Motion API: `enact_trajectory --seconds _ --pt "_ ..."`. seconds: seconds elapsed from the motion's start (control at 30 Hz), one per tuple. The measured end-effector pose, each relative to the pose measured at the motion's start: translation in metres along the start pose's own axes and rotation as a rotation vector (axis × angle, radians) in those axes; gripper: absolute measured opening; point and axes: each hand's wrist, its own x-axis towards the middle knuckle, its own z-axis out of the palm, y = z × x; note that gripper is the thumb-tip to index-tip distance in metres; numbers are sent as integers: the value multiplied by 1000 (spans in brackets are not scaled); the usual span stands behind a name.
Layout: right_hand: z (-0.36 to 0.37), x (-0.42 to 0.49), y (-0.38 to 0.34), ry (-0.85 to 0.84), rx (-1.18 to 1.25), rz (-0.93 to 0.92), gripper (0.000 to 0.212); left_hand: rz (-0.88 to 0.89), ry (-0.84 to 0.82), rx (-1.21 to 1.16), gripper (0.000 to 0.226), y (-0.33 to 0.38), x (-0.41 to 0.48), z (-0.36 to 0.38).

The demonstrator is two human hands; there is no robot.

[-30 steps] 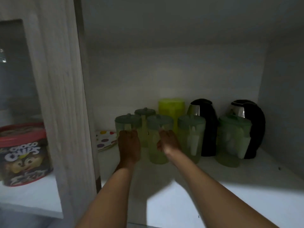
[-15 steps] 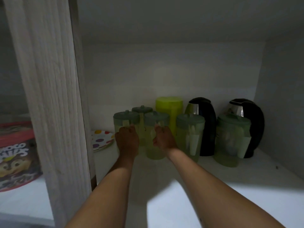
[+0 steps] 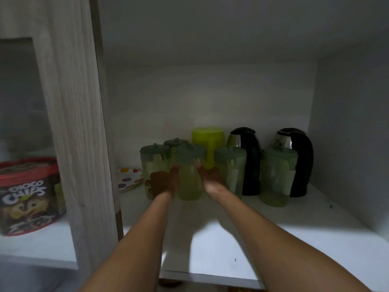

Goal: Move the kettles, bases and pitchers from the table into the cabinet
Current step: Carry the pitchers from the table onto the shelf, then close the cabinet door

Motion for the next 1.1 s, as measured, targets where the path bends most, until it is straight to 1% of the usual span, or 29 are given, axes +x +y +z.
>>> enact_trajectory --seconds 0.07,0.17,0.27,0.3,0.37,0.43,0.57,0.67,0.8,0.93,1.1 --pt "-7 -9 0 -3 -29 -8 84 -31 9 -11 87 5 -16 -2" --pt "-18 -29 0 20 -69 -21 64 -24 5 -56 81 5 -35 -5" --pt "-28 -57 3 28 -91 -46 54 15 -47 22 59 -1 -64 -13" --pt "-31 -65 5 30 -94 -49 53 27 -36 39 52 -3 -73 -15" --pt "-37 -84 8 29 -115 -53 53 81 14 67 46 -4 -97 -22" --pt "-43 -101 14 34 -157 -82 53 126 53 97 47 -7 -124 -29" --pt "-51 -136 27 49 -242 -148 52 232 53 168 51 -19 -170 -37" --pt "-58 -161 35 71 -314 -187 56 314 85 282 55 -32 -194 -41" --pt "-67 -189 42 121 -399 -227 59 397 89 431 60 -40 -220 -53" --pt "-79 -210 41 185 -474 -246 63 494 21 483 67 -37 -238 -61" --pt "-87 -240 35 288 -551 -203 65 643 -102 484 69 -35 -258 -78"
